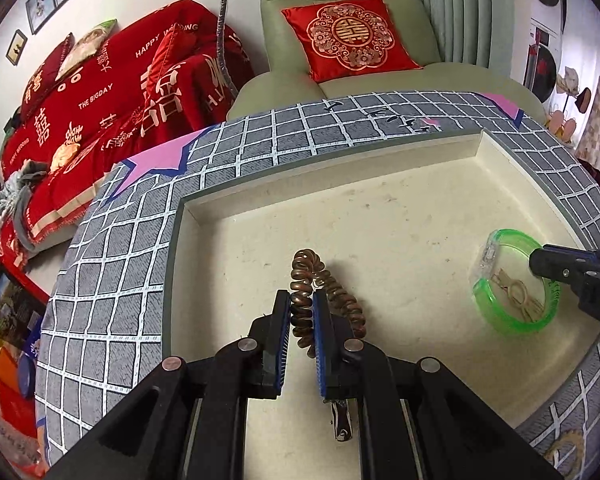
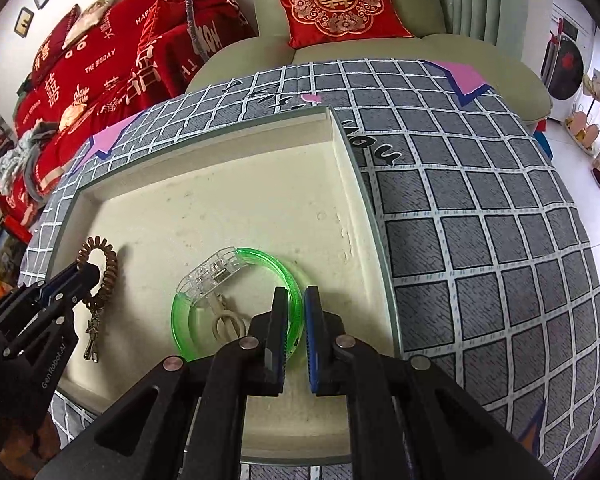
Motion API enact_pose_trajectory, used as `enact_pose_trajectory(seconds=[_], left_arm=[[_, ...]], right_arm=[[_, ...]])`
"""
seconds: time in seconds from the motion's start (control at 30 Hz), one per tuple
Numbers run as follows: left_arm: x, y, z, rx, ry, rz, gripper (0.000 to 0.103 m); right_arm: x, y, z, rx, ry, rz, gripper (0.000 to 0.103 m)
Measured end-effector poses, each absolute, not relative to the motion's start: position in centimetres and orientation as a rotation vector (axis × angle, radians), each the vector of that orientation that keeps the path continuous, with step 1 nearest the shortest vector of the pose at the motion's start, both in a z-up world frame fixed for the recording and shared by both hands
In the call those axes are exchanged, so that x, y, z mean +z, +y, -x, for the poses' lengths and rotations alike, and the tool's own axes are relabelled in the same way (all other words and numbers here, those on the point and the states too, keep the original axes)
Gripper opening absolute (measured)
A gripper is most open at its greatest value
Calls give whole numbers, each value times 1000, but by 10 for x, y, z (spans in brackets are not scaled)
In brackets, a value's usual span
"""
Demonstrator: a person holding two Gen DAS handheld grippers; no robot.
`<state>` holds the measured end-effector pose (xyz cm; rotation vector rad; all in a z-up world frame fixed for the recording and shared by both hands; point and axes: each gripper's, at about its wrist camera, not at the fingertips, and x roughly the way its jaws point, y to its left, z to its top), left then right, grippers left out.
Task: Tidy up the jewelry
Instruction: 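Carry both bracelets into the cream tray and open both tools, then withdraw both tools from the tray toward the remaining jewelry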
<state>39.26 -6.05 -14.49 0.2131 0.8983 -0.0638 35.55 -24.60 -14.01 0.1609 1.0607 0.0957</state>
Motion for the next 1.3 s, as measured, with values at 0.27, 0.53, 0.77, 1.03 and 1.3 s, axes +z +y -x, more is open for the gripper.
enact_pose_trajectory(seconds=[0.27,0.53,0.77,1.03,1.3], left_arm=[[-140,-64,-390,-72,883,-230,23],[-134,-64,-388,-80,859,-204,23],[-124,-56,-385,-31,801,-173,103],[-112,-59,-384,-29,781,-195,103],[-89,-50,-343,-82,776,-158,103]], right_arm=[[-129,-257,-350,137,1021,-262,17],[-103,-264,-338,152,934,-318,49],[-99,-265,-332,162,927,-342,49],[-99,-268,-325,162,933,-350,49],[-87,-265,-302,198,909,-369,83]])
